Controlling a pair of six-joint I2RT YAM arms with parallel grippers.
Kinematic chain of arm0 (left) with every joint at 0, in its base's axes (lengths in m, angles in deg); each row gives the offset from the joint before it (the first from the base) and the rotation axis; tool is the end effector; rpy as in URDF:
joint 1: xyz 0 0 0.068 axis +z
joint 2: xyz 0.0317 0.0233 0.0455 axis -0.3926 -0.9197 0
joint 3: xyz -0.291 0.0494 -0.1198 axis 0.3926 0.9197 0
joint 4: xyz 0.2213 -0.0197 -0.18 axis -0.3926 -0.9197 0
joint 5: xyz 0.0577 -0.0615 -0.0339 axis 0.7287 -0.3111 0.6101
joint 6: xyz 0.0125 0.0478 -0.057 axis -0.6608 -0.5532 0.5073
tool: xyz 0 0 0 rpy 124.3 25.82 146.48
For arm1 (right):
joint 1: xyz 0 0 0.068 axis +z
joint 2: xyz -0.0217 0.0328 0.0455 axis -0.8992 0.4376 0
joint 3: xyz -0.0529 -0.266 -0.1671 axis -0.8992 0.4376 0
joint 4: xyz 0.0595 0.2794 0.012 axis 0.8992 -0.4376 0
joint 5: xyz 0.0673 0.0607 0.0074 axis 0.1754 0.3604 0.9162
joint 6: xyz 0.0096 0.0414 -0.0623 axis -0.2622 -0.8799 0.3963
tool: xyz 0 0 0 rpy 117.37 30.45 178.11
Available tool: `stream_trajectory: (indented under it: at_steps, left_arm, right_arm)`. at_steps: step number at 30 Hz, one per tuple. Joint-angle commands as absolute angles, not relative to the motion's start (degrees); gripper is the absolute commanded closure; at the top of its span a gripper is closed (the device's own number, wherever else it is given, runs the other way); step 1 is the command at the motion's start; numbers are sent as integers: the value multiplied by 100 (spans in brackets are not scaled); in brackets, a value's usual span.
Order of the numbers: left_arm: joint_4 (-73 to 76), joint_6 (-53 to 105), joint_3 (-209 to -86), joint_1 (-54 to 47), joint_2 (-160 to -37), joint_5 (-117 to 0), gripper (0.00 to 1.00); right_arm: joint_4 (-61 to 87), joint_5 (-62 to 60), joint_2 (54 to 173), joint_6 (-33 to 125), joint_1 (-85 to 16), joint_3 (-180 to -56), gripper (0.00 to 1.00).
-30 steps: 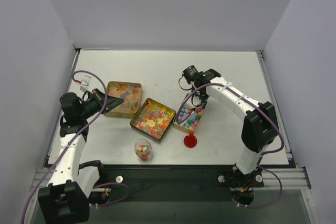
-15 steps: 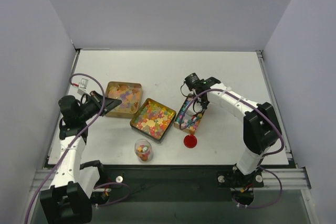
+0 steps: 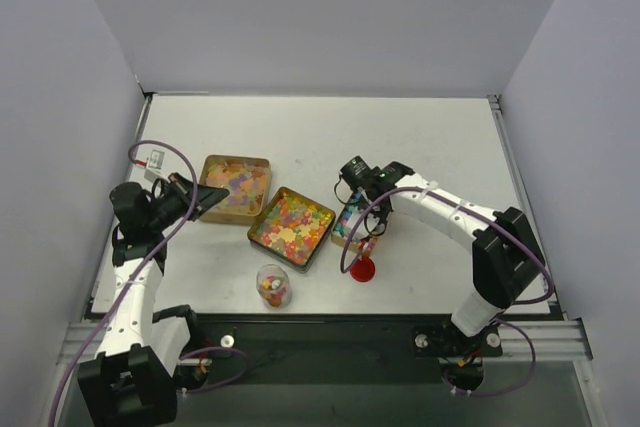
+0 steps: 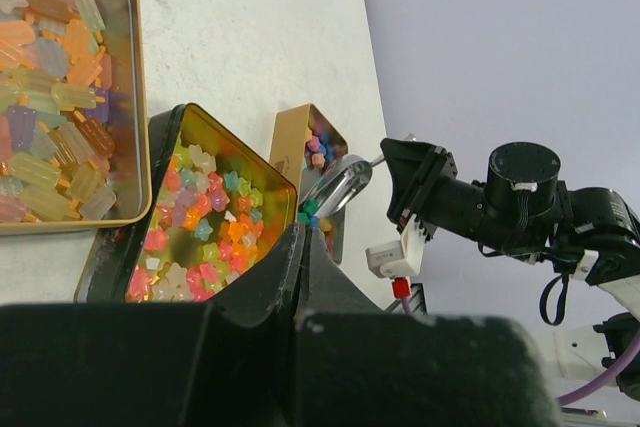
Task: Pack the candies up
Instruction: Scoop the fake candies from the storage box.
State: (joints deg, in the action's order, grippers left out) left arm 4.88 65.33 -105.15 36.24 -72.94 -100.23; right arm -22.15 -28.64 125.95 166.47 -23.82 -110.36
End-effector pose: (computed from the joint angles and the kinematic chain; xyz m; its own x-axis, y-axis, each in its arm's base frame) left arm 0.2124 -0.0006 0.2827 -0.6070 -0.6513 -0.4555 0.1654 0.4571 -0.8739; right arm 0.2991 0.2242 0.2436 0.7100 -0.5258 0.4683 -0.4200 -0.8501 -0.3177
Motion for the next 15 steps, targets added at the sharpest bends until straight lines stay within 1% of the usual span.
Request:
stream_trajectory:
  at_steps: [1,8,10,15]
  left_arm:
    - [697,6577,-10536,3691,-7293,-9994,97]
    - [618,6559,-10545,3727,-7302,-10011,97]
    - [626,6559,-10545,3718,-7328,-10003,97]
    - [661,6542,-10607,3744,-7416,-9967,97]
  right_arm:
    - [-2847,-2766,12627,16852,-2143,-11027,100]
    - [-3498,-2617,13014,15271,-1887,-11387,100]
    - [-3761,-2512,13181,14675,-1896,-11597,100]
    - [-4105,-2160,13419,13793,-1984,-11871,100]
